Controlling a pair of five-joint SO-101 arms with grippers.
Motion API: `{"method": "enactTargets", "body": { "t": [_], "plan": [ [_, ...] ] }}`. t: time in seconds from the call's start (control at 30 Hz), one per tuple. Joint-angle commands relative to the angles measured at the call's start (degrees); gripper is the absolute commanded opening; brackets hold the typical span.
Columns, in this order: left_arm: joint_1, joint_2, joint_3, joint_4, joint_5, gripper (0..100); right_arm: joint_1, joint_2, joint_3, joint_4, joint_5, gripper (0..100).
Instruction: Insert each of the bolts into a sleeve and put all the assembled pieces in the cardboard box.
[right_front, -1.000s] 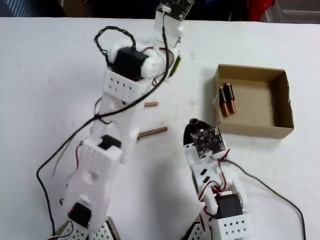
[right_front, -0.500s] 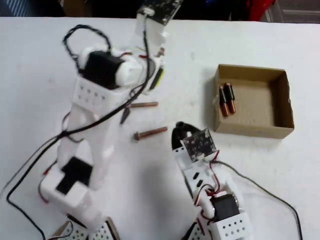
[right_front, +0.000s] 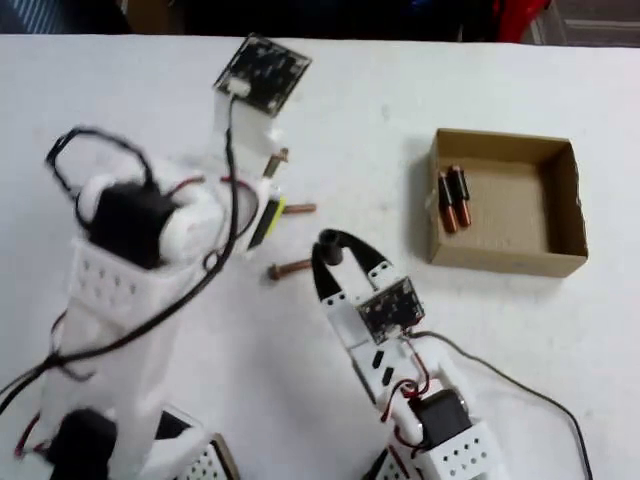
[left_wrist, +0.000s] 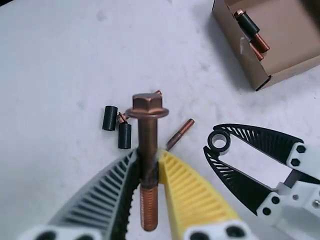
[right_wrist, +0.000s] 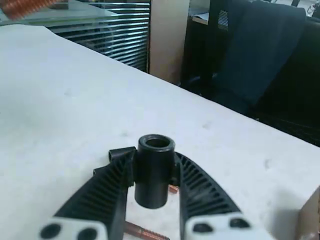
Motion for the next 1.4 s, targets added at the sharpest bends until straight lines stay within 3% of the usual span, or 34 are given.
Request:
{"method": "enactTargets", "body": {
  "t": [0.0,0.1,0.27,0.5,0.67,0.83,1.03,1.37],
  "plan": [
    [-0.31,-10.07,9.76,-7.74,-0.44,2,-1.45,-0.66,0.53,-2.68,-0.79,1.6],
    [-0.31,-16.84,20.22,-15.38,-0.44,2,-1.45,-0.66,0.53,-2.77,-1.05,1.6],
    [0.13,-27.03,36.13,-30.86,-0.35,2,-1.45,-0.57,1.41,-5.14,-9.23,1.6],
    [0.31,-36.88,50.99,-48.18,0.79,2,-1.45,-0.48,1.41,-4.97,-9.67,1.6],
    [4.62,-41.1,60.75,-63.21,8.09,2,-1.45,-0.48,1.41,-3.21,-9.67,1.6],
    [8.57,-44.79,69.63,-78.24,8.26,2,-1.19,-0.57,1.41,-0.4,-9.49,1.6],
    [11.91,-46.2,77.1,-86.33,8.35,2,-1.19,-0.66,1.41,-0.48,-9.32,1.6],
    [11.91,-46.2,83.78,-97.58,8.7,2,-1.01,-0.66,1.41,-0.84,-9.23,1.6]
  ]
}}
